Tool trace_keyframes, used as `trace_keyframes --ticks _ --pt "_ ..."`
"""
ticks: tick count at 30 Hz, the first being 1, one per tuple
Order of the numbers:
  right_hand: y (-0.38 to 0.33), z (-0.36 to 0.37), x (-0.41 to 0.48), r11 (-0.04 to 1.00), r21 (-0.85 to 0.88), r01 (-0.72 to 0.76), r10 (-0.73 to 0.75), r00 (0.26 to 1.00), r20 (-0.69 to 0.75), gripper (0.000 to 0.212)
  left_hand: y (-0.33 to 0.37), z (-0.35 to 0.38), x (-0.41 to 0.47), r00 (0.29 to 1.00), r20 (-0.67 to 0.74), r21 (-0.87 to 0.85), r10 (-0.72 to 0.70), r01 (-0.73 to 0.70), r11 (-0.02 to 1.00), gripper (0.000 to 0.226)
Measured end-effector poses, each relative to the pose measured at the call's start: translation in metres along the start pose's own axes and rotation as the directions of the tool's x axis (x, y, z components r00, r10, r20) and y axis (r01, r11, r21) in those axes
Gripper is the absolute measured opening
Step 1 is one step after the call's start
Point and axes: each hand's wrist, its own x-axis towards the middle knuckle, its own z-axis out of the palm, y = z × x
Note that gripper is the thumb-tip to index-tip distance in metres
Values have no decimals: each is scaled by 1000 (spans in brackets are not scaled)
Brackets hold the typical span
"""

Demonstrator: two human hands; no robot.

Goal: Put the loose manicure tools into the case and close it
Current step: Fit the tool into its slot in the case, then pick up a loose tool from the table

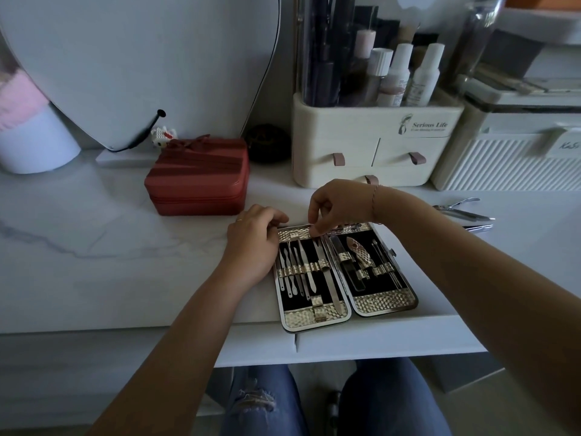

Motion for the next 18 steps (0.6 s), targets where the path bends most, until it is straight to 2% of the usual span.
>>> trace_keyframes --ticks 5,8,10,12,15,18 --pt "-7 6 -8 991 -136 -1 -4 999 -41 25 0 0 0 1000 1 6 1 -1 1000 30" --pt "-7 11 -14 989 -151 9 -22 996 -81 29 -1 0 0 1000 -4 10 6 -6 1000 30" --pt "-7 13 -19 991 -130 15 -30 993 -112 36 -1 0 1 1000 -8 12 13 -13 1000 30" --pt "-3 10 -29 999 -24 39 -42 984 -174 41 -2 1 0 1000 -18 4 22 -22 1000 30" --pt "22 -10 -57 991 121 63 -4 898 -439 26 -5 2 1 999 -38 -3 37 -37 999 29" --pt "63 -32 -96 989 126 -76 137 786 -603 14 -8 4 3 998 -39 4 41 -41 999 28"
